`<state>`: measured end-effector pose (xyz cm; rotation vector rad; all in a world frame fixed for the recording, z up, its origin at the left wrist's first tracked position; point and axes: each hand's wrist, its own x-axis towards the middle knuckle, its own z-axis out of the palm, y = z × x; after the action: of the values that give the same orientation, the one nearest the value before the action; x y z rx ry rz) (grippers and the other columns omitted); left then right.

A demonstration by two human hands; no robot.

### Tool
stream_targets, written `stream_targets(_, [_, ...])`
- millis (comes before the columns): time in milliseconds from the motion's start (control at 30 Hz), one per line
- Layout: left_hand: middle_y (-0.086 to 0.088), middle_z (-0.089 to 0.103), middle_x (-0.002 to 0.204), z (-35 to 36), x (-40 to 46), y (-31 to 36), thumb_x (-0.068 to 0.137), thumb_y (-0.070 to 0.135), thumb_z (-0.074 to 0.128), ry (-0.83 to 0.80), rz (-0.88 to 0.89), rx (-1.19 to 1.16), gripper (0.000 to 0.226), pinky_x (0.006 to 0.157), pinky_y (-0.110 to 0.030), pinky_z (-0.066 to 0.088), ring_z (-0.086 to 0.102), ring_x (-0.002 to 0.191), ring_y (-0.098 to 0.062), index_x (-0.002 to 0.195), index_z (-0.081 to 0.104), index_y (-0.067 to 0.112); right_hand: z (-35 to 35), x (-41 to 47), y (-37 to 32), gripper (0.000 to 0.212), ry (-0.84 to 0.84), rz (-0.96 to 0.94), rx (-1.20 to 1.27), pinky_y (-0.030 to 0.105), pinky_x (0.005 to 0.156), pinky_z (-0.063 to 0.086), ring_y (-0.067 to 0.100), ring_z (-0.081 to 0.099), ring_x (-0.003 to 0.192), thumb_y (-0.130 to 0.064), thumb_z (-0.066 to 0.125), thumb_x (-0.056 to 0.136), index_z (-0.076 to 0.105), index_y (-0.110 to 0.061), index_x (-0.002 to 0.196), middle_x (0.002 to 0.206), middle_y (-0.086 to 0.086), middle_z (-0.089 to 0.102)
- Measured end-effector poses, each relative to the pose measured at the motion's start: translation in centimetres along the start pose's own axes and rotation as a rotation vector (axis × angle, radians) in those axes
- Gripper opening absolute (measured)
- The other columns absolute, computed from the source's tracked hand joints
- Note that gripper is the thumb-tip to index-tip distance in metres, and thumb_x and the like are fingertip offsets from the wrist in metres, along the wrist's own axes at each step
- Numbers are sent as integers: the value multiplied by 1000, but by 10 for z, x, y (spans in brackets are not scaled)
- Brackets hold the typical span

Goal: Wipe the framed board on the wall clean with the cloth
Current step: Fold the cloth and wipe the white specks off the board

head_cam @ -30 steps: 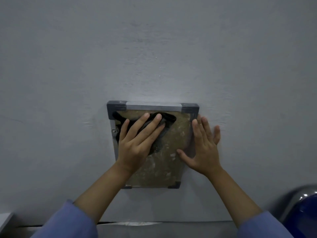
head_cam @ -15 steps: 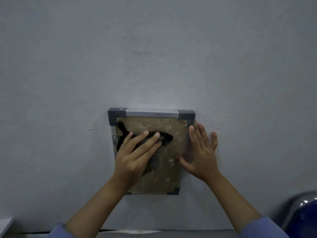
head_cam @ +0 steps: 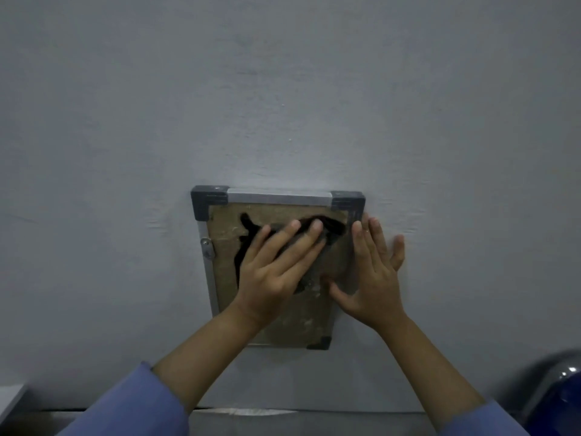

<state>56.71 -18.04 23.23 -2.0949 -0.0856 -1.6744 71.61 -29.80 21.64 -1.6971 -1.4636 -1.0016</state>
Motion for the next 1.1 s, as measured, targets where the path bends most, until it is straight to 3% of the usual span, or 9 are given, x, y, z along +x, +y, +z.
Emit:
stream_targets(100, [4,57,131,-3,-18,8,93,12,58,-104,108,-21,31,104,-38,37,49,125,-18,124,61,17,-5,-1,2,93,-10,-17,-3,47,115,1,13,6,146,-48,57,79,6,-20,151,155,-3,14])
stream_targets(200, [5,59,129,-14,-27,4,93,11,57,-190,183,-46,27,101,-37,41,56,121,-19,118,66,18,-18,0,6,90,-28,-46,-51,49,109,14,11,11,145,-51,59,78,17,-14,149,152,3,25])
stream_targets(300, [2,60,127,-25,-27,-1,97,8,50,-171,117,-96,27,102,-40,38,57,118,-21,118,65,16,-37,7,15,97,-96,-135,-135,49,105,19,14,16,144,-60,58,77,14,-15,150,154,2,21])
stream_targets(433, [-3,56,130,-23,1,-11,93,5,60,-29,-32,-53,33,105,-47,33,51,122,-24,125,58,12,-55,30,25,104,-191,-184,-273,59,107,14,21,12,145,-65,58,75,7,-17,152,157,3,12])
stream_targets(600, [-2,52,136,-6,9,-2,90,17,67,-27,-36,79,40,115,-46,15,45,129,-25,129,56,14,-53,35,23,108,-226,-171,-284,62,108,7,20,11,145,-60,64,72,3,-18,151,156,4,15])
stream_targets(733, [1,55,134,-1,0,-1,94,13,60,10,-20,63,36,108,-44,27,48,127,-22,129,57,17,-50,34,24,109,-230,-168,-262,59,110,1,19,7,146,-57,65,73,-1,-20,152,157,1,12])
stream_targets(1100, [8,56,131,-5,-57,14,98,9,46,-260,217,-17,33,107,-34,28,50,125,-14,123,64,20,-51,35,21,114,-265,-145,-200,60,109,-4,18,-1,146,-56,68,70,-3,-20,151,157,0,8])
